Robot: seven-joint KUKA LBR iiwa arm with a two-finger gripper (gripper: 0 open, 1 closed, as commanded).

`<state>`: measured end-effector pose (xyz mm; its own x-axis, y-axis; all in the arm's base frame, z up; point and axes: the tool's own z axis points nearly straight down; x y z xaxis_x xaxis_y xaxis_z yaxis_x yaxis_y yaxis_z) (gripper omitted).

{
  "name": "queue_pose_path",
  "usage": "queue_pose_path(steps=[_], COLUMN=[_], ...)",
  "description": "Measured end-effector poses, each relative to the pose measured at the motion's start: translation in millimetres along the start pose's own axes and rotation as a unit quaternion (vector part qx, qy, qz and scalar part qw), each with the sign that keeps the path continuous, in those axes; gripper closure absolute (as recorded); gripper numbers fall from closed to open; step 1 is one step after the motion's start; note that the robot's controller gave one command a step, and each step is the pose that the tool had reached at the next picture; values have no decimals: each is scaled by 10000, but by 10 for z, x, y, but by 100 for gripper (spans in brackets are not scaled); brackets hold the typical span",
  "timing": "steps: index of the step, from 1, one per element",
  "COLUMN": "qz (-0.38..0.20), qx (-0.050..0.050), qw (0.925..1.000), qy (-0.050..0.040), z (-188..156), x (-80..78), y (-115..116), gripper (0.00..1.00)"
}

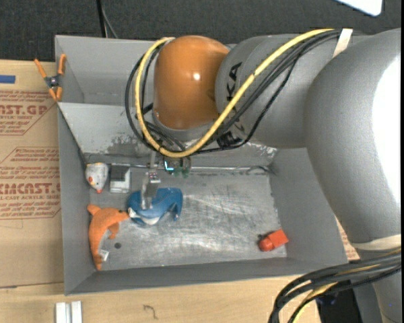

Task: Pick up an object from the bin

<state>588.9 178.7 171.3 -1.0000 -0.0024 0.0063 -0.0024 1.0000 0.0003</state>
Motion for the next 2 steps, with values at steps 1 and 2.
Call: queue_pose_path(steps=[1, 2], qz=[10, -658], qx=[-6, -2], qw=[10000, 9978], qy=[-37, -79], z=[-47, 314], x=[-20, 93], y=[-9, 177], gripper=[0, 0])
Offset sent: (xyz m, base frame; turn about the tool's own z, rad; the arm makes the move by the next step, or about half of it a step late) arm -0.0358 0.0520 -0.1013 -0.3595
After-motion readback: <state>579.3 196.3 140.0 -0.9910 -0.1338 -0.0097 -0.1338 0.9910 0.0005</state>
